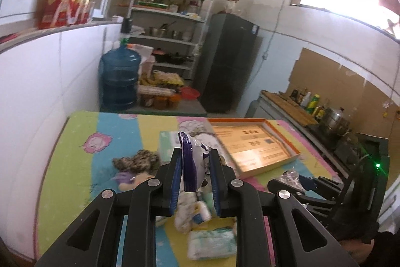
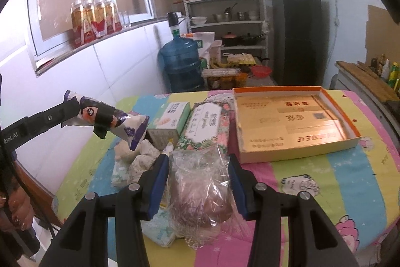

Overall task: Organize soft objects
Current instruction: 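Carry the doll with the left tool while the right tool carries the bag to the box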

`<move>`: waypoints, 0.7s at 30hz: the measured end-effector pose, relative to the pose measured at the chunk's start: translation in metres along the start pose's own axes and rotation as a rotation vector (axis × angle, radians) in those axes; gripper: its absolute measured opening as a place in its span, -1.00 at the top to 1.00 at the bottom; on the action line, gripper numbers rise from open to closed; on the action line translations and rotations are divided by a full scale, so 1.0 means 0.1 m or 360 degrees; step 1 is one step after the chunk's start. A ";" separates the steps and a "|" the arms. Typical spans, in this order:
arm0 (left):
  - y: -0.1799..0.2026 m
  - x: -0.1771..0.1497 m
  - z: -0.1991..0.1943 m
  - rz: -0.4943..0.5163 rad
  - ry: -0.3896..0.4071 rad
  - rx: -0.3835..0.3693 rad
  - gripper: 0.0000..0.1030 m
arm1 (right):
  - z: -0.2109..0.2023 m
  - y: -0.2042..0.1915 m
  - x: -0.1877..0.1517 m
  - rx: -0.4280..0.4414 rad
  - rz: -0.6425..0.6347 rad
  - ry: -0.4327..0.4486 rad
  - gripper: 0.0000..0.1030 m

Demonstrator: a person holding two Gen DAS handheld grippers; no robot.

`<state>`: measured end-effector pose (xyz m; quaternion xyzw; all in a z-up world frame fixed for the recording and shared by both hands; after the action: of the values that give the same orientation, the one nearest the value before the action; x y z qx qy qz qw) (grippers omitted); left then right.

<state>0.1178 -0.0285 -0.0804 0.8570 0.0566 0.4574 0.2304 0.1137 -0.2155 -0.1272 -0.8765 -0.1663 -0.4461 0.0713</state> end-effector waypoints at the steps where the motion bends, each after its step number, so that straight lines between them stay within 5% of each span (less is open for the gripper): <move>1: 0.04 0.00 0.01 0.0008 -0.0003 -0.0017 0.59 | -0.03 0.03 0.00 -0.0014 0.0007 0.0006 0.07; 21: 0.97 0.02 0.66 0.0098 -0.0142 -0.0286 0.59 | -0.36 1.05 0.06 -0.0302 0.0128 0.0032 0.07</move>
<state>0.1617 -0.1372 -0.0669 0.8537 -0.0213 0.4288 0.2947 0.1272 -0.3225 -0.0986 -0.8808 -0.0872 -0.4653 0.0074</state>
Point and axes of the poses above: each gripper's, at about its wrist camera, not at the fingertips, and z roughly the way its jaws point, y to its right, x to its top, the point moved 7 cm from there along z, roughly the way its jaws point, and after that the axes turned 13 degrees about -z, right-handed, at the moved point
